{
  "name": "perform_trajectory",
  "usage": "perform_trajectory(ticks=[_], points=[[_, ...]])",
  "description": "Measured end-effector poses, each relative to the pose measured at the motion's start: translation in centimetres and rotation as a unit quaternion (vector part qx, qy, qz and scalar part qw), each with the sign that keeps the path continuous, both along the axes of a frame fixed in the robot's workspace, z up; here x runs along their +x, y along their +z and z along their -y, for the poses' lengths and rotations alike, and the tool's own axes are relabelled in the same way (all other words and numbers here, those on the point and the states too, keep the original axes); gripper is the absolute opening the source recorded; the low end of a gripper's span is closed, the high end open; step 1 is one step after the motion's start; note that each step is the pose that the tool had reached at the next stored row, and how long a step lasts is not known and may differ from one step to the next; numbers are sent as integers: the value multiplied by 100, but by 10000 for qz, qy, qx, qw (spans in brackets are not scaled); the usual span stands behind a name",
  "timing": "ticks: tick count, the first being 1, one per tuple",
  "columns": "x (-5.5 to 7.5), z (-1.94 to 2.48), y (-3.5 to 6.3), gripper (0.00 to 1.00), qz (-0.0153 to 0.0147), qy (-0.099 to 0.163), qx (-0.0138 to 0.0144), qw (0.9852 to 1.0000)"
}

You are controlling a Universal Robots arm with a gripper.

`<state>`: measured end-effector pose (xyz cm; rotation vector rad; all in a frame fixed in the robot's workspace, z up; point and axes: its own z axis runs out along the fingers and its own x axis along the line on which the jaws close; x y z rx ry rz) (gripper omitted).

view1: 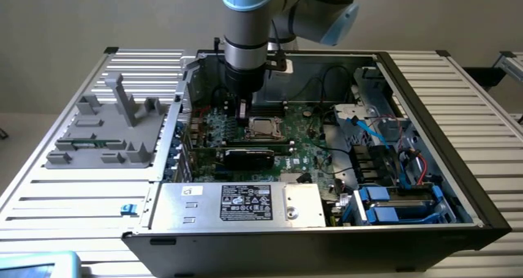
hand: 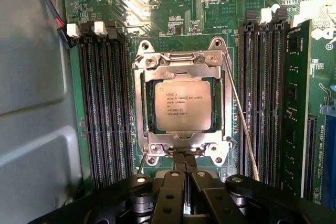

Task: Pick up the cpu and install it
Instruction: 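Close the cpu cover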

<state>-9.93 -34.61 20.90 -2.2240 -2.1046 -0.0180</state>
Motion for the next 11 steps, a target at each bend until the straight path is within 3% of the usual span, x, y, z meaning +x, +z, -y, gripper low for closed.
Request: perform_trajectory(ticks=[11], points=[[-75,0,395,11,16,-3,0,10000]])
